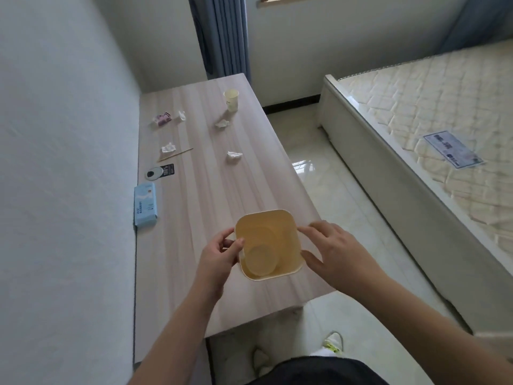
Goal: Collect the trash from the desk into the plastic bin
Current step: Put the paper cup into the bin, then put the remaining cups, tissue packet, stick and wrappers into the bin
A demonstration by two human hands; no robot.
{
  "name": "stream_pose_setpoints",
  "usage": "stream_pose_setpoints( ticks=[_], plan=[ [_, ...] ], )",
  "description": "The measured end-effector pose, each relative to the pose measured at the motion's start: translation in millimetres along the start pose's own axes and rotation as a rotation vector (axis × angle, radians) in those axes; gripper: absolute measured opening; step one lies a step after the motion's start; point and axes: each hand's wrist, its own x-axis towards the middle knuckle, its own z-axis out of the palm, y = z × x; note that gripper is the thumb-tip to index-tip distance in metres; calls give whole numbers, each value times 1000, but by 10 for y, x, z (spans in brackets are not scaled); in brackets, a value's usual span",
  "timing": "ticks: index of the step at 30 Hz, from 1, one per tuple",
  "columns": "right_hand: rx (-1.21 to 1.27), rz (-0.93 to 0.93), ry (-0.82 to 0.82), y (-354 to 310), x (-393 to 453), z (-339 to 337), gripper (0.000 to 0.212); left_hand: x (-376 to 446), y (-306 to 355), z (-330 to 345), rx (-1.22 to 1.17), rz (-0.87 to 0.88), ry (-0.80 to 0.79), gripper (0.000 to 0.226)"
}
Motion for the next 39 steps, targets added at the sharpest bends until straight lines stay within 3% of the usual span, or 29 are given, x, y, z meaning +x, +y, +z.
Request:
stream_pose_setpoints(
  ticks=[9,16,24,39],
  plan=[
    [-87,119,75,601,-382,-199,58,-10,344,803,64,55,-70,35],
    [-180,255,75,1633,-980,-474,63,-167,458,1933,105,30,-150,46],
    [-137,344,116,2490,-1478,-680,63,-580,377,3011,139,20,-268,33],
    [-71,374,132,2987,-1152,-814,79,-137,629,3553,93,-29,-239,30]
  ],
)
